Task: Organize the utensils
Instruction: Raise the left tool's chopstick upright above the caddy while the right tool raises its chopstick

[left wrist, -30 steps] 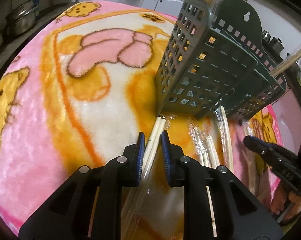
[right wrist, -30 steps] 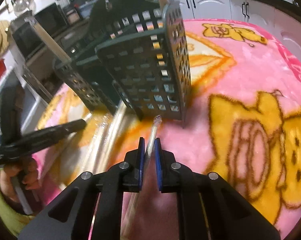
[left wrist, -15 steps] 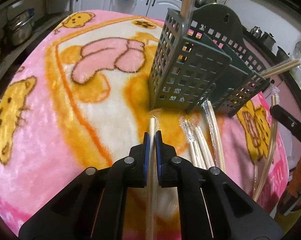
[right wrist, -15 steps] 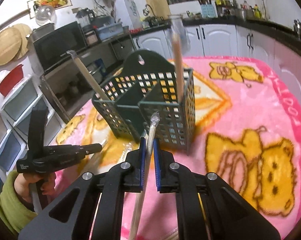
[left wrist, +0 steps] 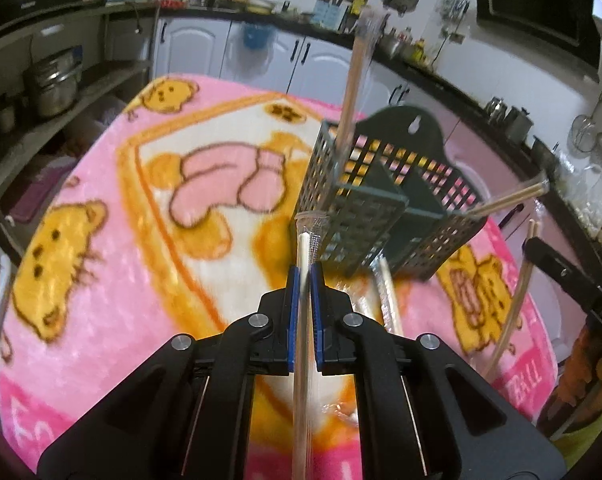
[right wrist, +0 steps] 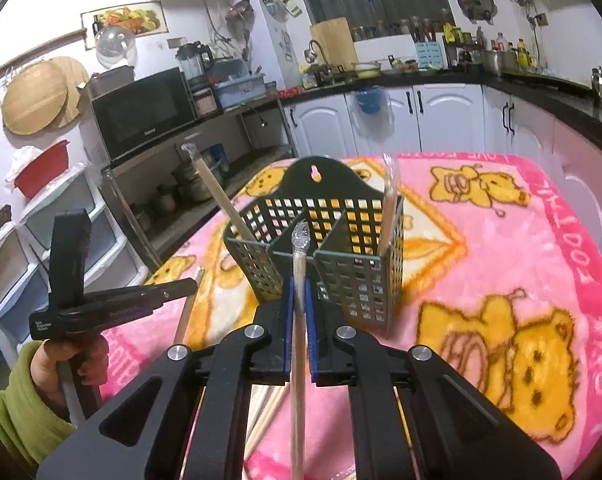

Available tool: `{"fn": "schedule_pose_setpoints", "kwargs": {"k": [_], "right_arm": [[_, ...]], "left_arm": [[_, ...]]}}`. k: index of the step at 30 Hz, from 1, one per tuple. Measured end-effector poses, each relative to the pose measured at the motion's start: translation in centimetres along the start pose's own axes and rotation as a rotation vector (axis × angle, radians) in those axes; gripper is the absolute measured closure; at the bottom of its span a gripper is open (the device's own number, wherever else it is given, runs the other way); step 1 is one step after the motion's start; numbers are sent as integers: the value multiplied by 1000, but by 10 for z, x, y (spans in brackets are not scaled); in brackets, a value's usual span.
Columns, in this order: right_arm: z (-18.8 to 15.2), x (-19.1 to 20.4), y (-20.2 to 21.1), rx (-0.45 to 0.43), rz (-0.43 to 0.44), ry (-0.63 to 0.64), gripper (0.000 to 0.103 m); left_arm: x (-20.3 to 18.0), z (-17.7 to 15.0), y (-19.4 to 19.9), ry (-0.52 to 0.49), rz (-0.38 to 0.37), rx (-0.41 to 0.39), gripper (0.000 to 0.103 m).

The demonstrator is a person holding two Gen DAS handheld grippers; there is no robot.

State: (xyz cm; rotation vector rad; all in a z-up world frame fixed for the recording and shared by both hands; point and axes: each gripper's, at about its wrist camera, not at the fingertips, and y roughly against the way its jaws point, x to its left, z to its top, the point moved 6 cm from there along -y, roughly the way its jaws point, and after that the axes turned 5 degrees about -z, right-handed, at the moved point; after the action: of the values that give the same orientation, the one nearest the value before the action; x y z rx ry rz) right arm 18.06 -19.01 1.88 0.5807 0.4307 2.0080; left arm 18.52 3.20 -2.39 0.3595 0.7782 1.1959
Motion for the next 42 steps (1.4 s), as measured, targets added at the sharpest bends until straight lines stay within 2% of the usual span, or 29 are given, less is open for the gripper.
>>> {"fn": "schedule_pose_setpoints", "kwargs": {"k": [10, 42], "right_arm": [[15, 9, 21, -70, 14, 19, 97], [65, 14, 48, -222, 13, 36, 97]], "left_arm": [[-17, 19, 28, -20, -25, -87, 100], [-83, 84, 57, -134, -124, -233, 100]]}}
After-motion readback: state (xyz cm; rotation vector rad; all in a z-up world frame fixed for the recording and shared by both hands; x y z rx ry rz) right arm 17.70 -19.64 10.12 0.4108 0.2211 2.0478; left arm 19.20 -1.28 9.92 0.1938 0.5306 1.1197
